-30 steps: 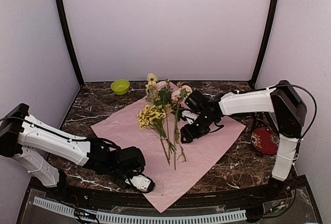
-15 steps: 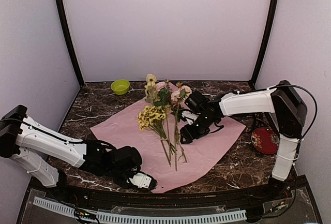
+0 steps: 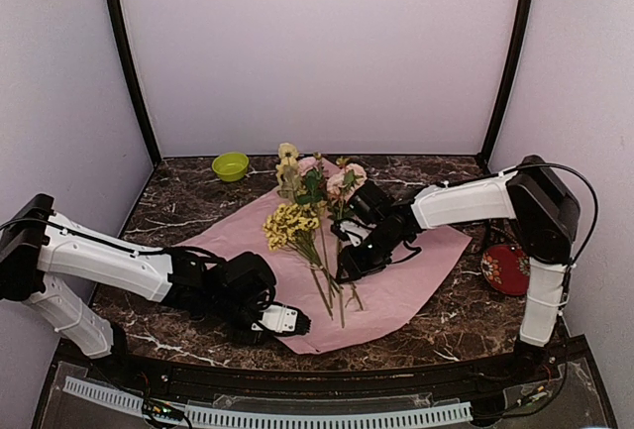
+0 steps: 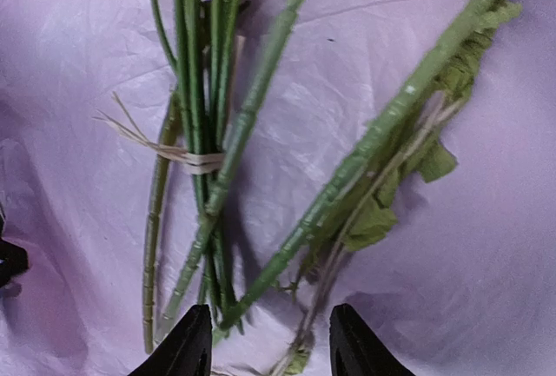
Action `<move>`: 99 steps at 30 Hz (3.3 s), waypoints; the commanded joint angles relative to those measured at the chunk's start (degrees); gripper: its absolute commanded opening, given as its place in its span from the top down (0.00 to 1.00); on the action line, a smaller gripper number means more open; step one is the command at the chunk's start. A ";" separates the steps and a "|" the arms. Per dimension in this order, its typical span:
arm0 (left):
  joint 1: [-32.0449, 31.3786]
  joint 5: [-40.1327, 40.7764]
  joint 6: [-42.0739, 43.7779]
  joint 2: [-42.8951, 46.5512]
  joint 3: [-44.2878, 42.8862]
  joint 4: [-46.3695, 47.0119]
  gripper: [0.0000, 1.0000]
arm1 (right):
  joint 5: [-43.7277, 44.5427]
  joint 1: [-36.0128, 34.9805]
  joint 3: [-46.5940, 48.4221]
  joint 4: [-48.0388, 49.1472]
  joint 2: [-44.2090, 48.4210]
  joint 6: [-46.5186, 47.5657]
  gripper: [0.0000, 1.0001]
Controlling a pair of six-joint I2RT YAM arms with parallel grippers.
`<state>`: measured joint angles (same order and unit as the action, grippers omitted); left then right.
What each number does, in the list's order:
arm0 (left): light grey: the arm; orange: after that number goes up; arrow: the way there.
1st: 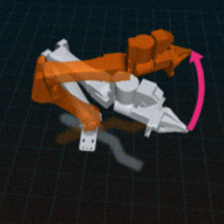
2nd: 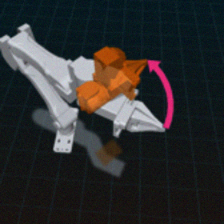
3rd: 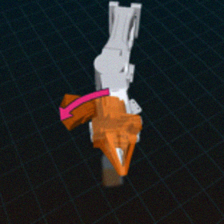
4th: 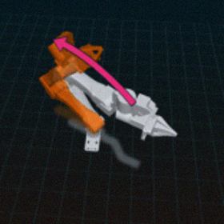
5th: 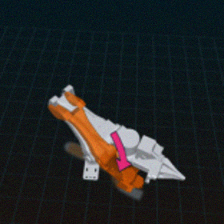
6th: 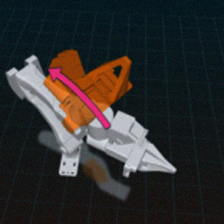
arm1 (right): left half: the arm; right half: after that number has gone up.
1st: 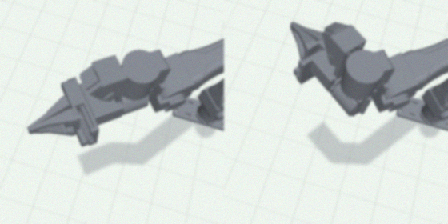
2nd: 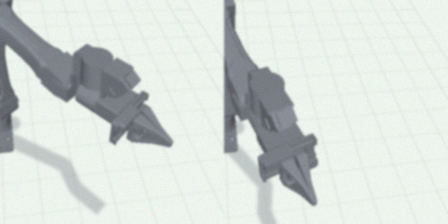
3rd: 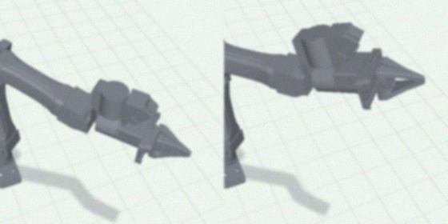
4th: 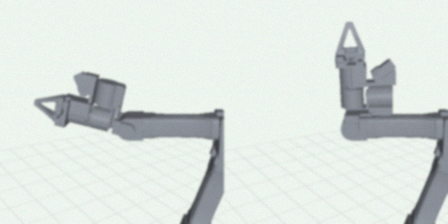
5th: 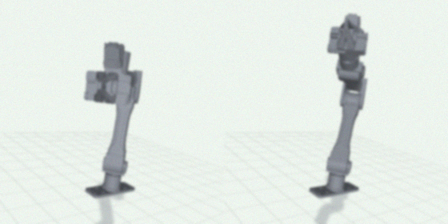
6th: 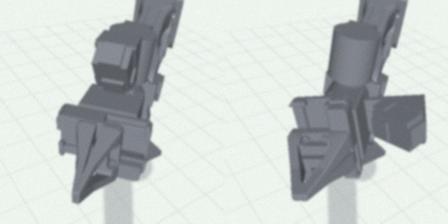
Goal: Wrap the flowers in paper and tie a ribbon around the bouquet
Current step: Adjust the fake flower on the flattened wrapping paper, then pass from the left arm to the right, then fold the bottom corner of the flattened wrapping paper at the center of the board.
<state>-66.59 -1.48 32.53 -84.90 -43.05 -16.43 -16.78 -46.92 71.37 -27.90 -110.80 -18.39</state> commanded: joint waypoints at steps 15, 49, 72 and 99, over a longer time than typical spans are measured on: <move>2.37 -4.36 -2.12 -0.09 -1.34 -3.28 1.00 | -7.04 -3.84 2.71 0.99 -0.46 -0.95 0.50; 6.02 -10.11 -3.30 -0.18 -1.78 -4.49 1.00 | 4.50 -21.64 -28.87 20.16 28.10 18.47 0.78; 7.09 -7.55 -14.78 12.24 2.89 -1.24 0.46 | 6.44 -11.30 -19.61 15.14 22.62 16.04 1.00; 9.90 -11.86 -28.10 5.17 1.57 0.51 0.75 | 8.63 -5.26 -17.06 16.27 16.72 8.28 1.00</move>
<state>-56.75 -7.33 6.94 -83.83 -43.27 -14.52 -8.91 -52.80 52.71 -12.49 -93.65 -9.58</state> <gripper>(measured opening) 0.289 0.004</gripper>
